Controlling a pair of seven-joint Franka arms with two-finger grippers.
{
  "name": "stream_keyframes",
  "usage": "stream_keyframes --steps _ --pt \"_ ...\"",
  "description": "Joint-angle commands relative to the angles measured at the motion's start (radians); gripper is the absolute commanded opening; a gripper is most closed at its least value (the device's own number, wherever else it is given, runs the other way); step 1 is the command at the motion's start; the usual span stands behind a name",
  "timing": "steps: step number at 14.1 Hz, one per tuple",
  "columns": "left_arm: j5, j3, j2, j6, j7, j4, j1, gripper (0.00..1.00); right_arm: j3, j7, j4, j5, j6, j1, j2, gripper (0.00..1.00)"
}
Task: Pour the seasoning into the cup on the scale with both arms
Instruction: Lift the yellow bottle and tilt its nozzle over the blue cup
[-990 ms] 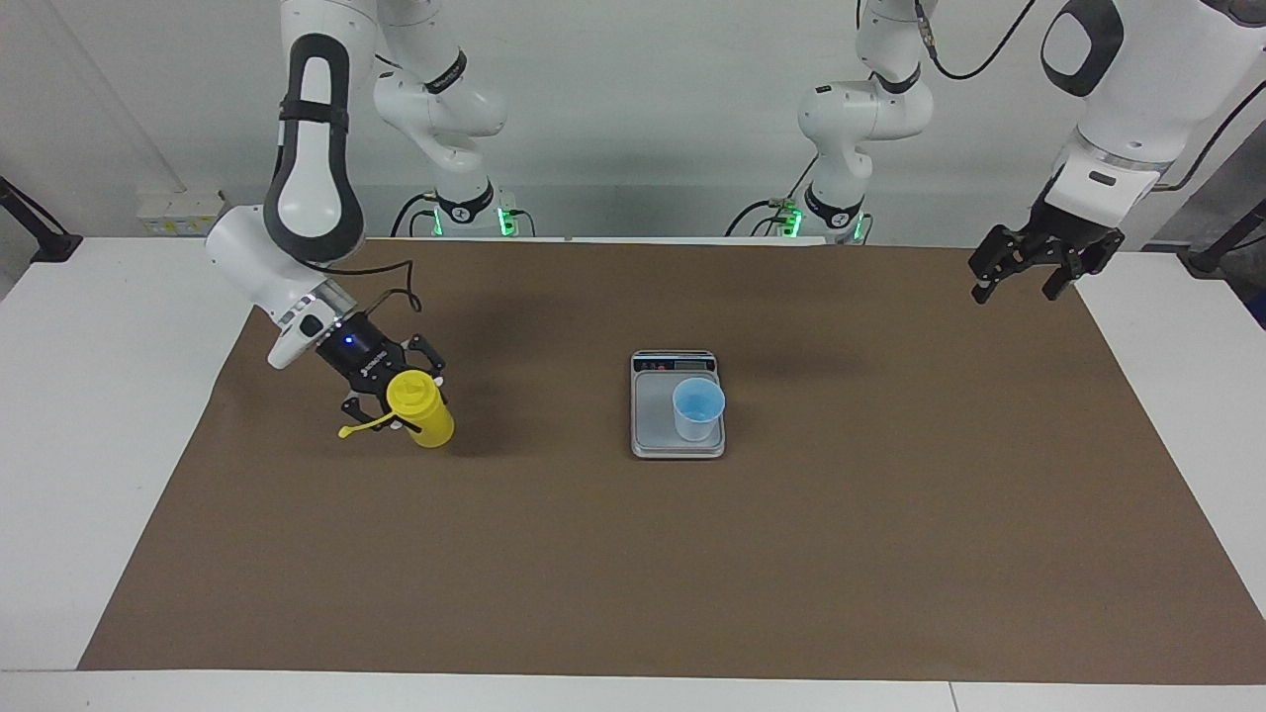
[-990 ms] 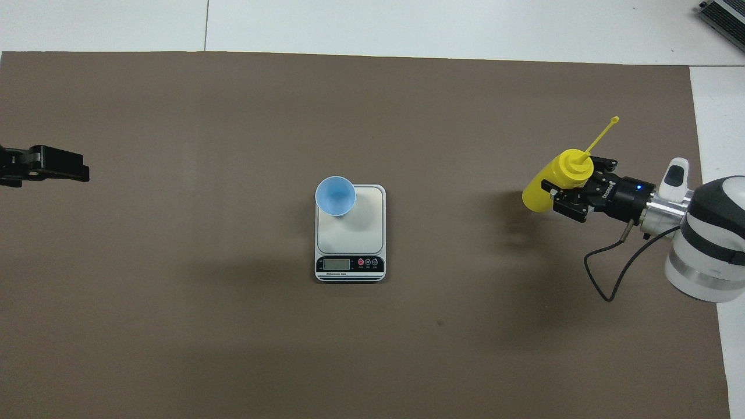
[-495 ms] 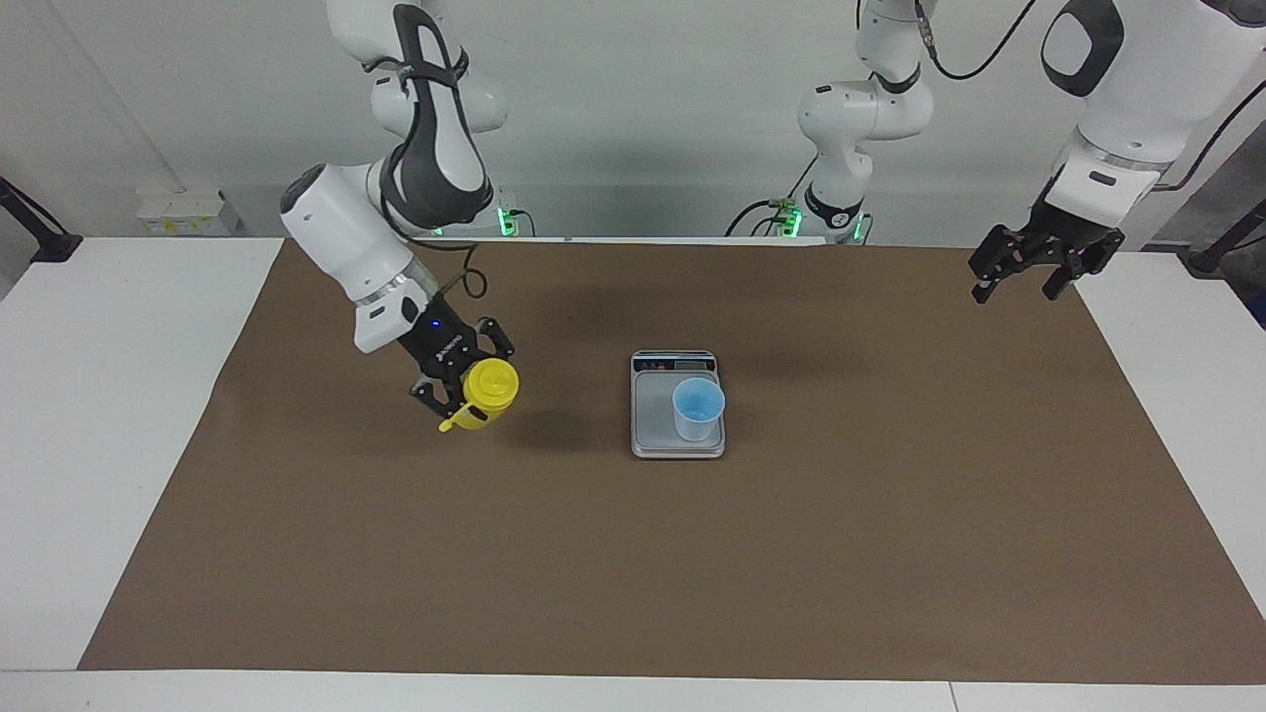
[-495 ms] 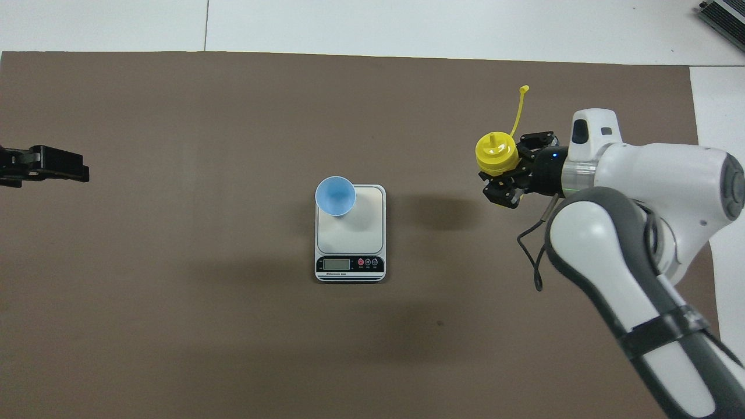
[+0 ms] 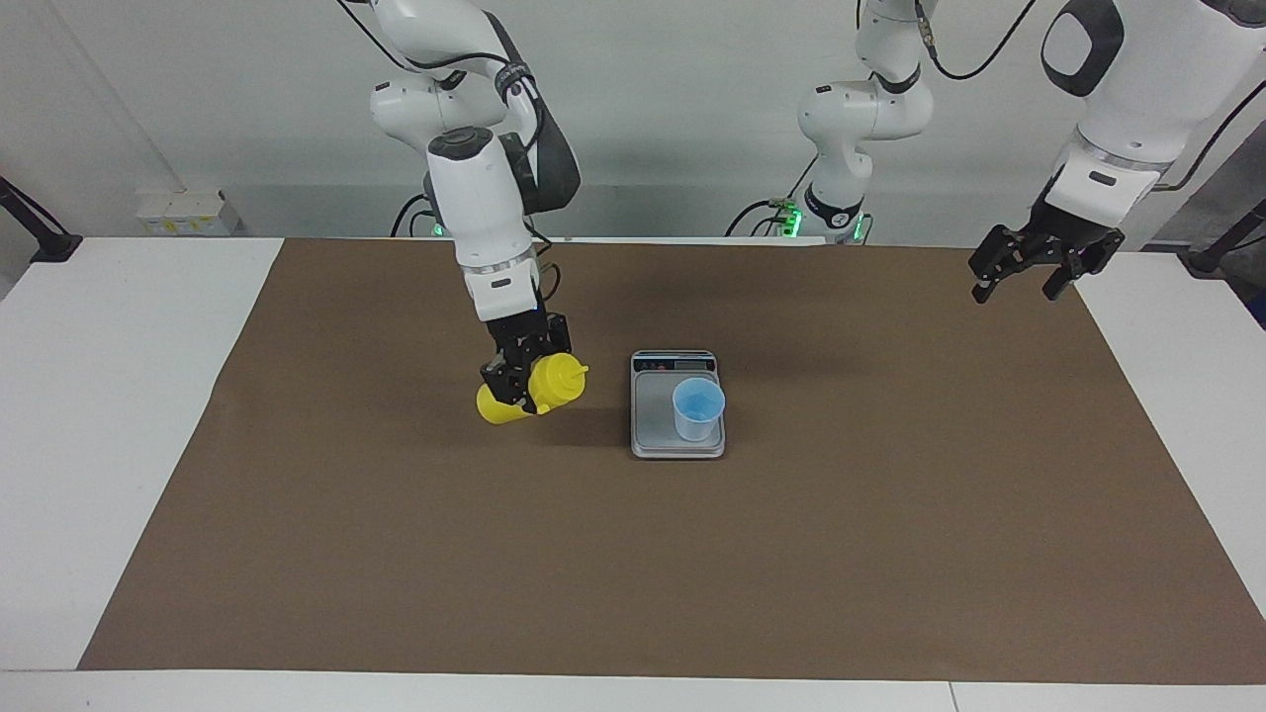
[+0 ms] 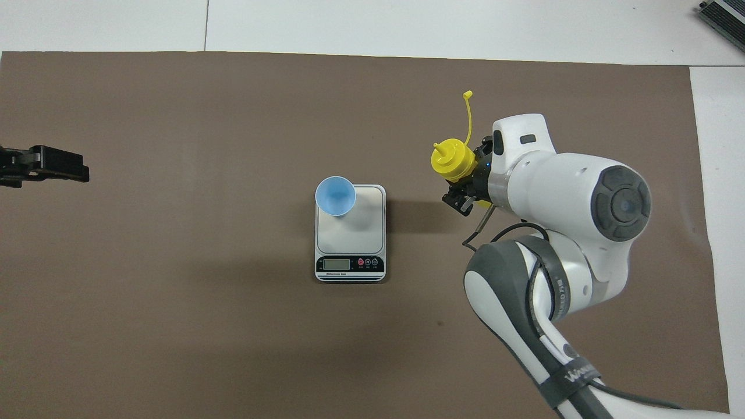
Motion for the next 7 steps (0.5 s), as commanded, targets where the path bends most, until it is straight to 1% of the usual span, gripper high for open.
stream_keyframes --steps 1,2,3,4,7 --pt "-0.005 0.014 -0.023 -0.011 0.005 -0.016 -0.012 1.00 0.000 0.018 0.082 -0.191 -0.007 0.041 0.051 0.16" --pt "-0.005 0.015 -0.021 -0.011 0.005 -0.016 -0.014 1.00 0.000 0.018 0.098 -0.254 -0.009 0.065 0.067 0.10" --pt "-0.005 0.017 -0.023 -0.011 0.005 -0.016 -0.014 1.00 0.000 0.018 0.113 -0.292 -0.011 0.079 0.077 0.04" --pt "-0.005 0.017 -0.023 -0.011 0.005 -0.016 -0.012 1.00 0.000 0.018 0.130 -0.325 -0.018 0.090 0.093 0.00" --pt "-0.005 0.017 -0.023 -0.011 0.005 -0.016 -0.014 1.00 0.000 0.019 0.149 -0.420 -0.020 0.124 0.107 0.00"
